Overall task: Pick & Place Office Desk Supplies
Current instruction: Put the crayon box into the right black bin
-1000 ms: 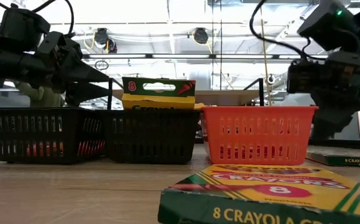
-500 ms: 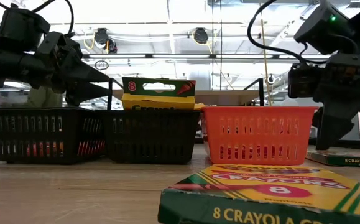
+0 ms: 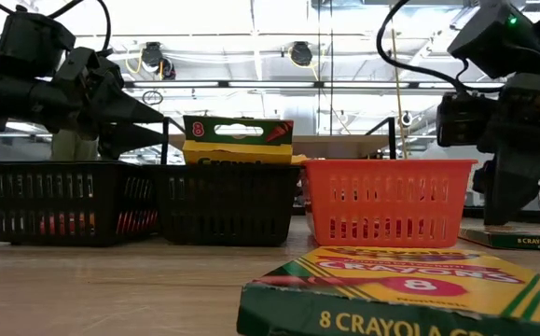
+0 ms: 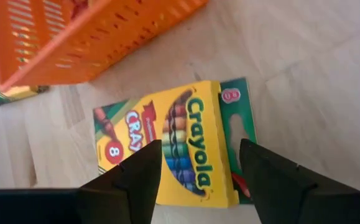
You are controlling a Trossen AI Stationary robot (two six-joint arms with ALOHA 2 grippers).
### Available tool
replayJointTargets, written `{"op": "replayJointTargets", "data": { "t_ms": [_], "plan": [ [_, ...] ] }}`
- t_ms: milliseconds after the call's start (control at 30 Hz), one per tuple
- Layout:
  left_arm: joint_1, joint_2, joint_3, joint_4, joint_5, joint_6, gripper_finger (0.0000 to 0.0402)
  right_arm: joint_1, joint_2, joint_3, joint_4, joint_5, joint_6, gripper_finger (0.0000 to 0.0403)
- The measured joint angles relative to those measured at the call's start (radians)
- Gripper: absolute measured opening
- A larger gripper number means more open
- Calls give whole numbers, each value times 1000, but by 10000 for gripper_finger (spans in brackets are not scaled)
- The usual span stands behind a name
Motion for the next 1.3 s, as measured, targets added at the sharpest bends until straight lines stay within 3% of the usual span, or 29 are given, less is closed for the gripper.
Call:
{"op": "replayJointTargets", "data": {
  "t_ms": [400,700,933,1167,1300],
  "plan": [
    [0,0,0,0,1,-11,230,91,55,2,5,114,14,201],
    [0,0,0,0,0,-6,230,218,69,-3,53,365,-12,201],
    [0,0,0,0,-33,11,230,251,130,-96,309,474,-20,200],
    [0,0,0,0,-68,0,230,251,198,-230,606,492,46,200],
    [0,0,0,-1,-68,-4,230,251,217,-254,668,490,47,200]
  ]
}}
